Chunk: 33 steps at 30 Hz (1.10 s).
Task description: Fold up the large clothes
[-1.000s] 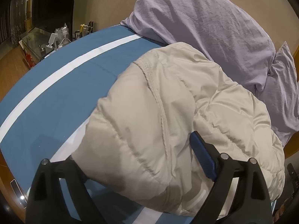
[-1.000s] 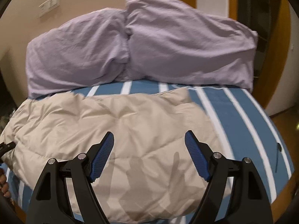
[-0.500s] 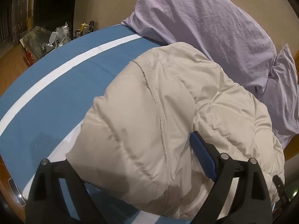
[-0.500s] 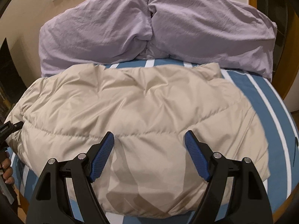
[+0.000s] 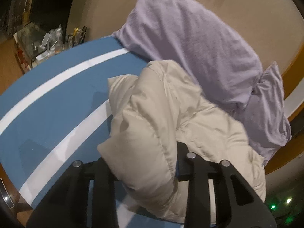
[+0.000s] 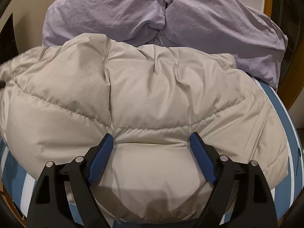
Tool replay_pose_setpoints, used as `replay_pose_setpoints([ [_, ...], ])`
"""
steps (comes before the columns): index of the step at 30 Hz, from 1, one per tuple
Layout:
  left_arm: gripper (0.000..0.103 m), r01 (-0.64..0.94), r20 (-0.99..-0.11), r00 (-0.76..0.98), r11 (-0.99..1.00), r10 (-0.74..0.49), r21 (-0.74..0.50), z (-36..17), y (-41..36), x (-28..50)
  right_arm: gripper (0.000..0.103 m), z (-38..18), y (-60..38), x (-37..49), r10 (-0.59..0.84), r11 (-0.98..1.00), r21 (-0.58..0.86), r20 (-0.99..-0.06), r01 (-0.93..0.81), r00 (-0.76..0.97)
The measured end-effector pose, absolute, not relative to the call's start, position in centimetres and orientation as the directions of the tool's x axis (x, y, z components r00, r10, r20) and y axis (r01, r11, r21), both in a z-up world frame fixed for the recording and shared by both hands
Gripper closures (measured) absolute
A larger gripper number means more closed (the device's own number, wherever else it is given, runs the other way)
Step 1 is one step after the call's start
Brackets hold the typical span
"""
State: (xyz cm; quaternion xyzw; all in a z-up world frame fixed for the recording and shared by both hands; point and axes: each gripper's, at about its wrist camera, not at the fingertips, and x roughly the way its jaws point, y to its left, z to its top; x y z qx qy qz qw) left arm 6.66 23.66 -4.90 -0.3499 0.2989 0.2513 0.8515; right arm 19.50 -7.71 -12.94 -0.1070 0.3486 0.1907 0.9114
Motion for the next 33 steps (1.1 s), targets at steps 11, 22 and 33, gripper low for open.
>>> replay_pose_setpoints([
  [11,0.074,-0.393,-0.514,0.852,0.768,0.099,-0.505,4.1,15.6,9.8,0.018,-13.2,-8.0,19.7,0.28,0.902,-0.064,-0.667,-0.427,0.691],
  [22,0.074,-0.189,-0.476,0.878,0.877,-0.05,-0.443,7.6,4.5,15.5,0.018,-11.1,-12.6,20.0,0.349,0.899,0.026,-0.645,-0.437,0.68],
  [33,0.074,-0.057,-0.533,0.83,0.925,-0.164,-0.375,6.0,-5.3,20.6,0.018,-9.6,-20.6,21.4,0.275,0.951,0.054,-0.604,-0.305,0.749],
])
